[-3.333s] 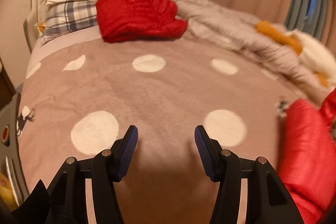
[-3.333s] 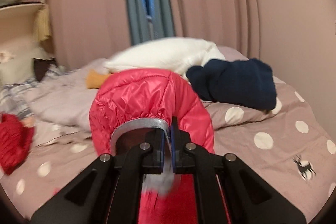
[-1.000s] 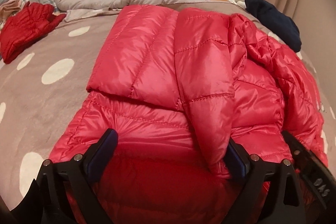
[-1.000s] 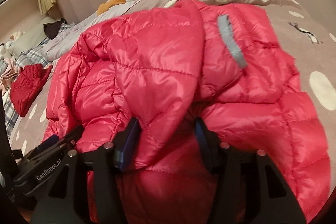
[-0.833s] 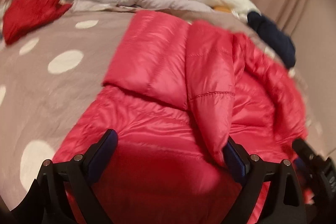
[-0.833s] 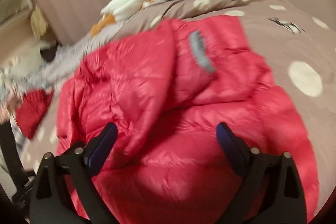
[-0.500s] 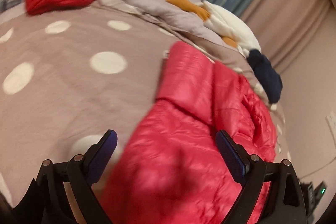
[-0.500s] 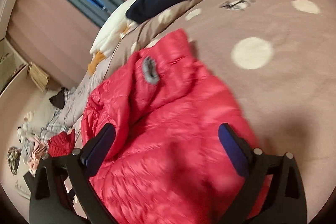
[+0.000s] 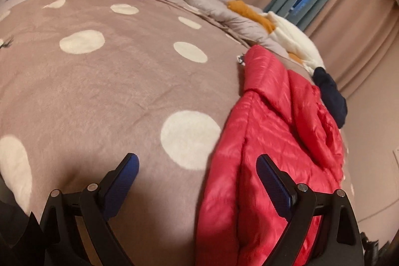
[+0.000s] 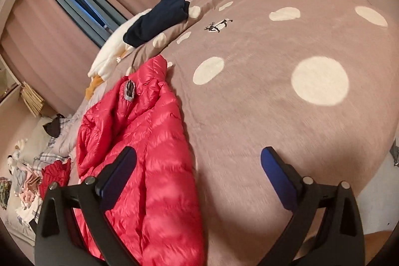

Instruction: Fold large clothes

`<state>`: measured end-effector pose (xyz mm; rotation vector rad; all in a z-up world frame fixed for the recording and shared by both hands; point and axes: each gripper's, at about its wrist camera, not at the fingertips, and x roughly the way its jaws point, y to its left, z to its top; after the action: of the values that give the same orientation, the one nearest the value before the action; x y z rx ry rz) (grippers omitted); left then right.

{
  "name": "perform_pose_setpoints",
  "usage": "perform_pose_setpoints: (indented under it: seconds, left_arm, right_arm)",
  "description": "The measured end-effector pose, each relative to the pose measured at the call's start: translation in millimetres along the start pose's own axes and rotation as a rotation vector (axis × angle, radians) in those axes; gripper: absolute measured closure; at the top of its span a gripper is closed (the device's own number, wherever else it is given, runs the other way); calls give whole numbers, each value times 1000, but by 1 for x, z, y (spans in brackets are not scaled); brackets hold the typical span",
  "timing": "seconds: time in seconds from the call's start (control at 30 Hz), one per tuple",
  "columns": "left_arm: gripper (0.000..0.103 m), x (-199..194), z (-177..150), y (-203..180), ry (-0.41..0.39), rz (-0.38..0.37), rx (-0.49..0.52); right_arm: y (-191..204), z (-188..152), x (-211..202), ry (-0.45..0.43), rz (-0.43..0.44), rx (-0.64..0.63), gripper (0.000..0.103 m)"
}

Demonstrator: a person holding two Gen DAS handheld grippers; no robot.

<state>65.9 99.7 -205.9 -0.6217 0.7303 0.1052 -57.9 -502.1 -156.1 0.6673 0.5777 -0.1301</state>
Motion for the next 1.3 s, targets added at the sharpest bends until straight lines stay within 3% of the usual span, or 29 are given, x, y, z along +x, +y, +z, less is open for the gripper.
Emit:
perform_pose_setpoints:
  seconds: [0.07, 0.23, 0.33, 0.47, 0.63, 0.87, 0.97, 1.17, 1.3]
  left_arm:
    - [9, -4, -6, 6, -28, -19, -38]
    - [9, -13, -16, 13, -59, -70, -100]
    - [9, -21, -26, 16, -73, -102, -146]
    - [9, -26, -44, 11, -76, -163, -185]
    - [9, -17, -58, -12, 82, -353, -209]
    - [8, -3, -58, -32, 228, -529, -243]
    - [8, 5, -62, -34, 291, -646, -306]
    - [8, 7, -58, -43, 284, -606, -267]
    - [18, 4, -55, -38, 222, -509, -248]
  right_arm:
    - [-13, -15, -27, -2, 20, 0, 3]
    - [27, -2, 70, 19, 30, -17, 3]
    - [42, 6, 115, -17, 61, 19, 2]
    - [74, 0, 166, -3, 181, 111, 2]
    - [126, -20, 211, 47, 251, 153, 1]
    - [198, -46, 286, 241, 472, 266, 0]
    - [225, -56, 296, 232, 418, 201, 0]
    - [246, -84, 284, 234, 404, 175, 2]
    - [250, -93, 272, 224, 389, 178, 5]
